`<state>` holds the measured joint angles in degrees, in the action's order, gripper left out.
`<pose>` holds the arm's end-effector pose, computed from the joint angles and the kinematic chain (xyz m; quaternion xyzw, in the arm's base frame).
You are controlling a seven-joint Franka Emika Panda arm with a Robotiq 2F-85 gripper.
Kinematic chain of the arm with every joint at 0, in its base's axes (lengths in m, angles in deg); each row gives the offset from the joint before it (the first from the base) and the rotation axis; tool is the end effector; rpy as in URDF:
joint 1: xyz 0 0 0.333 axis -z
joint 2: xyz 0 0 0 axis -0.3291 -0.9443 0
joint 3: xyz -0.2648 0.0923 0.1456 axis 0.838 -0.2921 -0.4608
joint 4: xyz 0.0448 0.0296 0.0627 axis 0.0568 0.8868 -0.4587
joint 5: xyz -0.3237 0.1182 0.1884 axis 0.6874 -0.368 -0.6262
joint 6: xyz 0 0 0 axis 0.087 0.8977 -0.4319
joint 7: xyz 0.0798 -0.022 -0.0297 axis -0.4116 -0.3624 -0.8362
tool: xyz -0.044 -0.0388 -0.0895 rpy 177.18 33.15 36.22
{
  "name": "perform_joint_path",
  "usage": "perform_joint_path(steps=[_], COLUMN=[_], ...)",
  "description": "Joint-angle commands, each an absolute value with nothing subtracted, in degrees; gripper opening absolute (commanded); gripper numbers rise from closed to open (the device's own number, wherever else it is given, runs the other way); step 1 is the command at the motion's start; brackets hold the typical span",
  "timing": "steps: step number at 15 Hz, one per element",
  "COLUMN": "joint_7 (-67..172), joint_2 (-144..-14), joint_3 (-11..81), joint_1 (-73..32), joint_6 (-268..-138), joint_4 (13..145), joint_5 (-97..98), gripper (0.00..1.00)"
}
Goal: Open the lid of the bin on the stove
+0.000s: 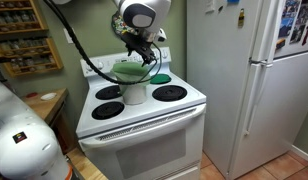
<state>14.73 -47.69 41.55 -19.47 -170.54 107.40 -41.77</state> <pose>0.4784 -0.0375 0.5391 -0.9309 -0.1053 -0.0958 0.3363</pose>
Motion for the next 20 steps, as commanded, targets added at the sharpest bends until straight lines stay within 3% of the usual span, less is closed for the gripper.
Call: perform_joint_path(steps=[1,20], joint_7=[14.5,-2.5], joint_2=[-47.8,-58.4], joint_3=[40.9,41.3], joint_1=[-18.5,-15.2], joint_6=[-170.2,-165.0], joint_4=[107.3,106.0], joint_5=[-42.0,-54.6], gripper=[1.0,1.0])
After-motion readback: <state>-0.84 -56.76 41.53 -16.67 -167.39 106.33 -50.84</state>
